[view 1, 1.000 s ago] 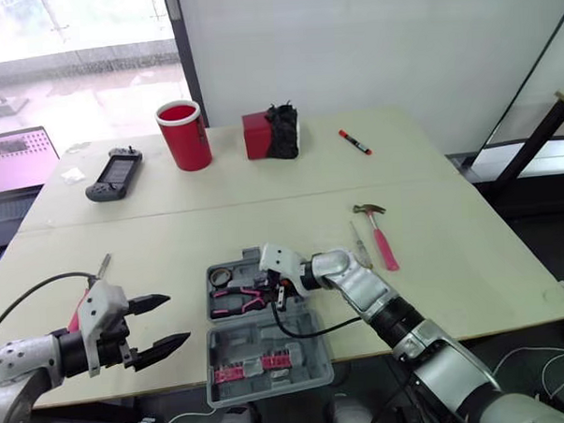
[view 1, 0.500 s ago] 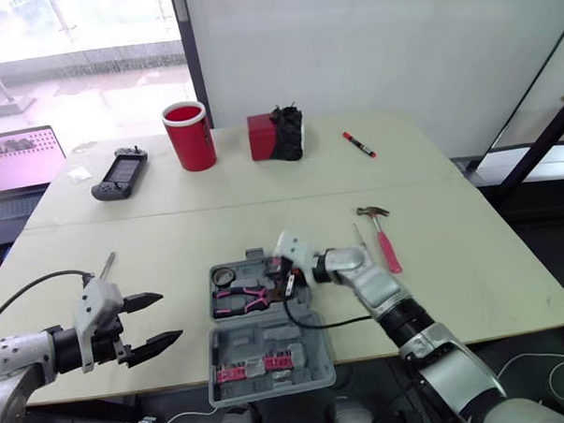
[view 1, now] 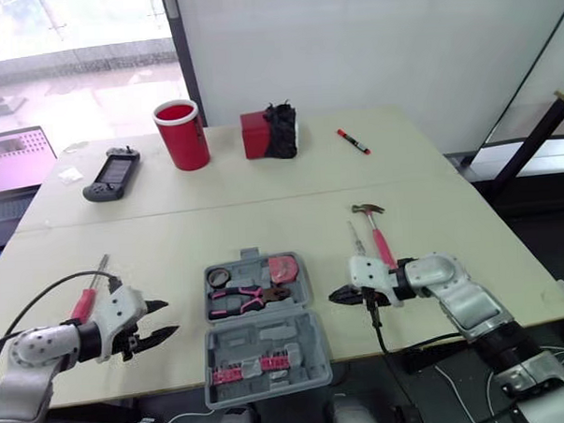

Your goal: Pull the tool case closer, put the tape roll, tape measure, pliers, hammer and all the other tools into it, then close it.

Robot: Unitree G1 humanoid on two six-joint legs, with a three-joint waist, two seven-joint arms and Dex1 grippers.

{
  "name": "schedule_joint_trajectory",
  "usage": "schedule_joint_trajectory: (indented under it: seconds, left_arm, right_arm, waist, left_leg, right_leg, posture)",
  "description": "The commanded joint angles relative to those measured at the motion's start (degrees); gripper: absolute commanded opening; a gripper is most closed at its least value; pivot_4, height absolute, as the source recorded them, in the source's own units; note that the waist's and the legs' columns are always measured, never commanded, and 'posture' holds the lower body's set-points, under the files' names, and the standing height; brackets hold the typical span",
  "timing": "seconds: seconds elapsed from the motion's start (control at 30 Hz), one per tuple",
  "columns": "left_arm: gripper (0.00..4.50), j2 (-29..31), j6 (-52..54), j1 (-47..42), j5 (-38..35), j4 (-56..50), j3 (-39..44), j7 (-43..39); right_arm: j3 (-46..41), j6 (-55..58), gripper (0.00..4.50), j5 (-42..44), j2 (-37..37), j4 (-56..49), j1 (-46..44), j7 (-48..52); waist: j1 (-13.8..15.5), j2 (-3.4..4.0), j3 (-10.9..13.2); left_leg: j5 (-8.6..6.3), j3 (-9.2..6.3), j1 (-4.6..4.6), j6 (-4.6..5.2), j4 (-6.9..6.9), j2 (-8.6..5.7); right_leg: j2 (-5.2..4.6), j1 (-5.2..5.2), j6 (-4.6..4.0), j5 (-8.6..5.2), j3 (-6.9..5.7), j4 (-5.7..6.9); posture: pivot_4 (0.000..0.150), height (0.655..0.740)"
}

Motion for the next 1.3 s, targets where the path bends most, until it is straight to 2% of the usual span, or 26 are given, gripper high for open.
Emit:
schedule_joint_trajectory:
  seconds: [0.03,0.07,0.37,0.57,0.77,0.87,1.17,1.3]
  left_arm:
    - [0.59,-0.8,-2.1,-0.9,2.8,2.4,-3.0,0.8]
    - [0.03,-1.2,-2.4,-1.4,2.9,2.9,-3.7,0.9]
    - [0.03,-6.4,-3.3,-5.3,4.4,6.4,-9.2,1.9]
    - [0.03,-9.8,-2.8,-7.4,5.1,6.2,-13.2,0.6]
    - [0.03,-11.6,3.9,-8.9,0.1,1.5,-14.0,-2.9]
    - [0.03,-13.2,7.6,-10.3,-1.6,0.0,-13.0,-2.0]
    - [0.03,-13.8,8.4,-15.2,5.0,6.7,-14.1,2.9]
    - [0.03,-16.1,7.8,-19.1,6.9,10.1,-14.6,5.3]
  right_arm:
    - [0.8,-2.4,0.0,-0.9,1.8,0.2,0.2,-1.5]
    - [1.1,-2.5,0.0,-1.2,2.3,0.7,0.0,-1.8]
    - [2.8,-3.8,0.0,-2.7,6.1,6.2,-2.9,-2.6]
    - [4.1,-3.1,0.0,-2.3,7.7,5.2,-3.0,-2.0]
    - [3.6,-1.3,0.0,-1.5,8.5,3.9,-3.0,-1.8]
    - [2.8,-0.7,0.0,-1.1,9.0,4.6,-3.8,-2.2]
    - [2.0,-2.1,0.0,-3.1,9.8,11.1,-7.7,-3.9]
    - [1.7,-3.8,0.0,-4.6,11.4,18.0,-11.4,-5.9]
  waist:
    - [0.3,-0.01,0.0]
    - [0.4,-0.01,0.0]
    - [0.9,0.04,0.0]
    - [1.0,0.07,0.0]
    - [1.0,0.08,0.0]
    - [1.0,0.08,0.0]
    - [0.9,0.08,0.0]
    - [0.8,0.09,-0.1]
  left_leg:
    - [0.0,0.0,-0.02,0.0,0.0,-0.01]
    - [0.0,0.0,-0.02,0.0,0.01,-0.01]
    - [0.01,-0.05,0.0,-0.01,0.1,-0.07]
    - [0.01,-0.05,0.01,-0.01,0.13,-0.09]
    - [0.01,-0.07,0.02,-0.01,0.15,-0.1]
    - [0.01,-0.07,0.0,-0.01,0.19,-0.11]
    - [0.01,-0.09,0.0,-0.01,0.33,-0.11]
    - [0.01,-0.1,0.03,-0.01,0.48,-0.11]
  right_leg:
    - [0.0,-0.01,0.0,0.0,0.0,0.0]
    - [0.0,-0.01,0.01,0.0,0.0,0.0]
    - [-0.04,0.07,0.02,0.01,-0.03,0.04]
    - [-0.05,0.12,0.03,0.01,-0.04,0.04]
    - [-0.05,0.14,0.04,0.01,-0.04,0.05]
    - [-0.05,0.14,0.05,0.01,-0.04,0.05]
    - [-0.04,0.17,0.05,0.02,-0.06,0.15]
    - [-0.02,0.25,0.09,0.05,-0.08,0.21]
  posture:
    - [0.15,0.74]
    - [0.15,0.74]
    - [0.15,0.74]
    - [0.15,0.74]
    - [0.15,0.74]
    - [0.15,0.74]
    - [0.15,0.74]
    - [0.15,0.74]
